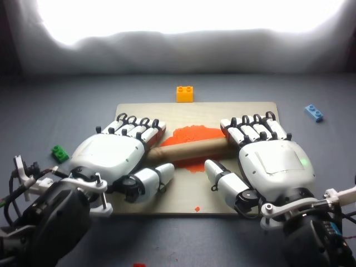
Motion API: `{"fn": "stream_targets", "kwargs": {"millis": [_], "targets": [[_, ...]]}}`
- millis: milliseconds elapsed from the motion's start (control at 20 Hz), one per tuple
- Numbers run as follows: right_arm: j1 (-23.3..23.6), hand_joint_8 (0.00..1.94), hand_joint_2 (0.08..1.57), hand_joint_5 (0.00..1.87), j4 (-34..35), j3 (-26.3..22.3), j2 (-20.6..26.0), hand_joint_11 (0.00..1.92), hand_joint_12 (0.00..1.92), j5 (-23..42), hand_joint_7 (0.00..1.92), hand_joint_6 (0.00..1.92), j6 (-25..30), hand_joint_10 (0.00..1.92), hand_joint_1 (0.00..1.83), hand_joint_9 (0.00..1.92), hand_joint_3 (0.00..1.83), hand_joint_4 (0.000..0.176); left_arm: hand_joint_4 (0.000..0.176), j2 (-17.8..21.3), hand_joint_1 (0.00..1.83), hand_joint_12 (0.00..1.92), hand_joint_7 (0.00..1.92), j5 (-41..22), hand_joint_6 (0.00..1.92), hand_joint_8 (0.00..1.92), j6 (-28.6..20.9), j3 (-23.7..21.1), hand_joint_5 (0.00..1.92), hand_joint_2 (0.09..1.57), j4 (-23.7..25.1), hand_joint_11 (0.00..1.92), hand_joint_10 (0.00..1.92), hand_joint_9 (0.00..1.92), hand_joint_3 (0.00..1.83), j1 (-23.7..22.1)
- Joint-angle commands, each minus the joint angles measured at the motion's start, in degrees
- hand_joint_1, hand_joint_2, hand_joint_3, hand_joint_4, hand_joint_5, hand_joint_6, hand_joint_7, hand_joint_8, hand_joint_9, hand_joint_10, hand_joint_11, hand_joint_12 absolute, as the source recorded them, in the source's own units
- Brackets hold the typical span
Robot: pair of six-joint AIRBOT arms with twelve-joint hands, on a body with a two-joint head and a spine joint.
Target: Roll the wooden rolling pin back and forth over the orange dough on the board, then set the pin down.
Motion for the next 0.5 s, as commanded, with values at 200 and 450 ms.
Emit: {"fn": "stream_targets", "kwargs": {"millis": [200,450], "targets": [[-0.2,0.0,1.36,0.27,-3.3,-0.2,0.2,0.0,0.46,5.7,0.29,0.0,-0.8,0.01,0.0,0.22,0.0,0.0,0.0,0.6,0.0,0.39,0.21,-3.2,0.01,0.01,-1.4,-1.7,0.08,1.48,1.9,0.0,0.01,0.17,0.0,1.7],[0.1,0.0,1.36,0.27,-3.3,-0.4,0.2,0.0,0.54,6.3,0.3,0.01,-1.0,0.01,0.0,0.24,0.0,0.0,0.0,1.1,0.0,0.37,0.19,-4.5,0.0,0.0,-1.5,-2.8,0.07,1.48,2.1,0.0,0.0,0.16,0.0,2.7]]}}
